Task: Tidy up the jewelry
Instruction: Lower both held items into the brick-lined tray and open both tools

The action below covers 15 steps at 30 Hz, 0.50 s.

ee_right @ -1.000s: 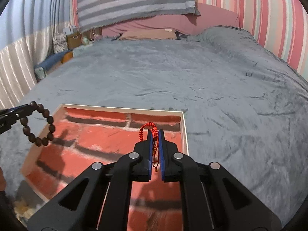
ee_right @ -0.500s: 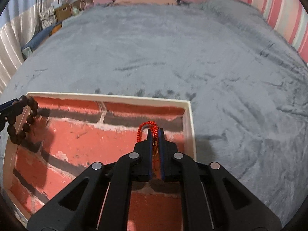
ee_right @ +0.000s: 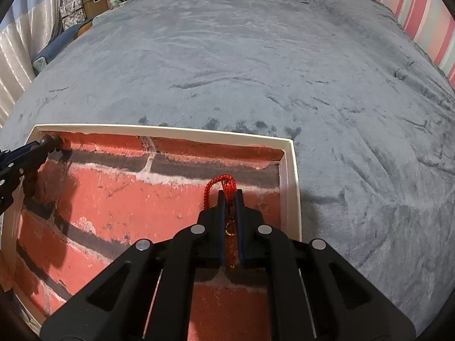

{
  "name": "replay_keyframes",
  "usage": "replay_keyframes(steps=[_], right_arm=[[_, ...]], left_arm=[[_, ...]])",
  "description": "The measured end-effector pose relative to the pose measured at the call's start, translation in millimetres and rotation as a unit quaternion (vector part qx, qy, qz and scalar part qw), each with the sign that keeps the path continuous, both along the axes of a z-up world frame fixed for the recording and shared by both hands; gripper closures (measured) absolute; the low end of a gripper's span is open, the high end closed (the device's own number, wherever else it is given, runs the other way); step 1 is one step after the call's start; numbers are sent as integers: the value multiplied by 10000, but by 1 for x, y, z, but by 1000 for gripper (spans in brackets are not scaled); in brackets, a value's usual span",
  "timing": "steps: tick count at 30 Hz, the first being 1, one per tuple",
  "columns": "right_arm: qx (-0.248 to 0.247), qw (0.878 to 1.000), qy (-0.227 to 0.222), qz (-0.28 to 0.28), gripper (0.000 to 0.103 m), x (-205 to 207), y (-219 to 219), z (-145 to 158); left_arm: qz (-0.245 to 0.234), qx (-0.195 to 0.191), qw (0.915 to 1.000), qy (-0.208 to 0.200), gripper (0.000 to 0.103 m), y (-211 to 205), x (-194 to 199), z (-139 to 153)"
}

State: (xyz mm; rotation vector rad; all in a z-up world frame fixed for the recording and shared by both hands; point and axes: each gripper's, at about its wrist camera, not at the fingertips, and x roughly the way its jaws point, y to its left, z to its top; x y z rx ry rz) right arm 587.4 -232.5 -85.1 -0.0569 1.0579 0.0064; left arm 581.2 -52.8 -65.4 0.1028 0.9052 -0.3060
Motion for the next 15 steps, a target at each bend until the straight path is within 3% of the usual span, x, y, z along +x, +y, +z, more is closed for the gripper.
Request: replay_keyframes(steps=[5,6,8,11,15], right_arm=[[-42,9999,-1,109,88,-3,4,0],[-59,9999,-6,126,81,-4,5,0],[-52,9999,-24,157,69,-5,5,0],[7,9998,-87,198,66,-10,4,3],[195,9992,-256,232,41,-22,-1,18]], left_arm=[[-17,142,9999,37,80,-4,-2,-1],[-30,172,9998,15,77,-5,-3,0],[-37,208,9998,-33,57,-7,-6,2],[-96,239,9996,-152,52,-8,-13,8],[-40,102,9996,-253,45,-2,-23,24]])
